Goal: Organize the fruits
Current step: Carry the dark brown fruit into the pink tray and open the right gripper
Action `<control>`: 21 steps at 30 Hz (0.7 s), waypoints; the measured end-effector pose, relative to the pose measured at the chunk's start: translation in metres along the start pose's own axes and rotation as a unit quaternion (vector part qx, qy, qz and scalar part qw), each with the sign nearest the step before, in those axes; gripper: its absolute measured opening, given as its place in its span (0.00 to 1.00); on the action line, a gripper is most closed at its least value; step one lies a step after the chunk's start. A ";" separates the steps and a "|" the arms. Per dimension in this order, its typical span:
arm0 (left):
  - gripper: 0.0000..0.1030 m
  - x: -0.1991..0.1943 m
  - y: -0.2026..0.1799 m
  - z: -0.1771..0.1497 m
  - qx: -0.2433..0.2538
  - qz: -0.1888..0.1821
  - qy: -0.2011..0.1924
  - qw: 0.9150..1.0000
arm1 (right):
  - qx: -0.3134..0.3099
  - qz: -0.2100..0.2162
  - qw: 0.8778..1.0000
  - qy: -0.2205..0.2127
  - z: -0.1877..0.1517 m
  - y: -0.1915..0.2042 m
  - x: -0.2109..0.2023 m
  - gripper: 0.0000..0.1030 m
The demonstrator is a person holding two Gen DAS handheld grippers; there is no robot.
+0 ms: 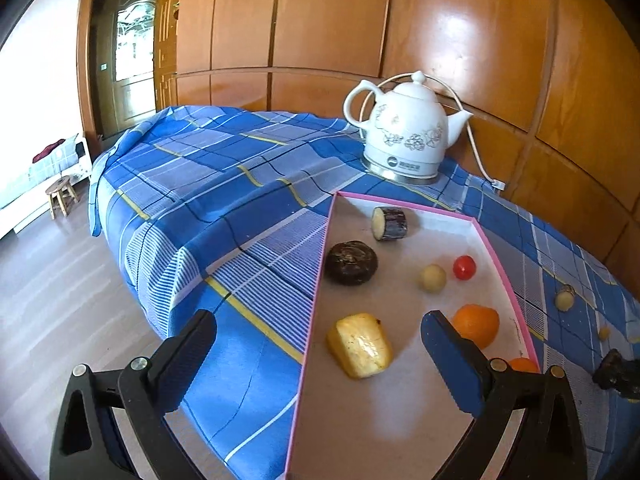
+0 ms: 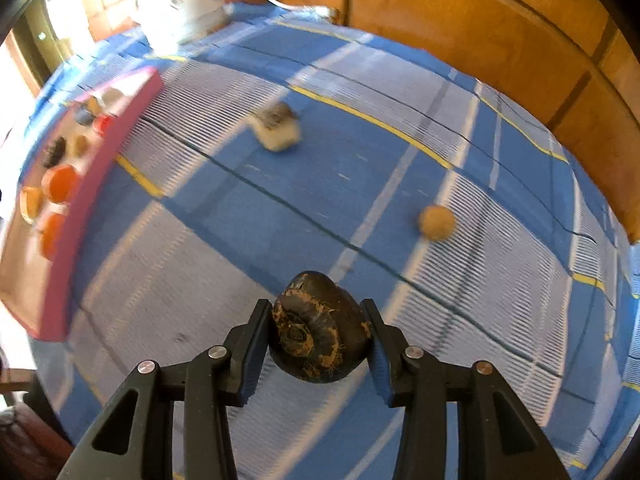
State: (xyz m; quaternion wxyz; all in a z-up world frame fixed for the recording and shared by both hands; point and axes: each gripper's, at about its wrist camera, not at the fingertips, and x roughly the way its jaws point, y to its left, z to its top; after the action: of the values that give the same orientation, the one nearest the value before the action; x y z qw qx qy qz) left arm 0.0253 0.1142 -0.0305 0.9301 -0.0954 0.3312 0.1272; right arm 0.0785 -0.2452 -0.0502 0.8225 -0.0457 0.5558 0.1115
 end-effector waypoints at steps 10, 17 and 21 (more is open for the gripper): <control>1.00 -0.001 0.008 0.001 -0.005 0.019 0.004 1.000 | -0.048 0.149 0.986 -0.065 0.051 0.100 -0.033 0.44; 1.00 0.002 0.020 -0.002 -0.014 0.036 0.016 0.999 | -0.089 0.205 0.972 -0.067 0.095 0.175 -0.017 0.44; 1.00 0.004 0.027 -0.002 -0.027 0.042 0.019 0.999 | -0.103 0.213 0.970 -0.049 0.116 0.217 0.003 0.44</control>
State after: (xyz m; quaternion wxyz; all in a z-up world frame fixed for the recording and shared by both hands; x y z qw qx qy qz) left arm 0.0192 0.1395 -0.0370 0.9147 -0.1084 0.3487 0.1733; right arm 0.1339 -0.0111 0.0012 0.7968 -0.0054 0.4976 0.3429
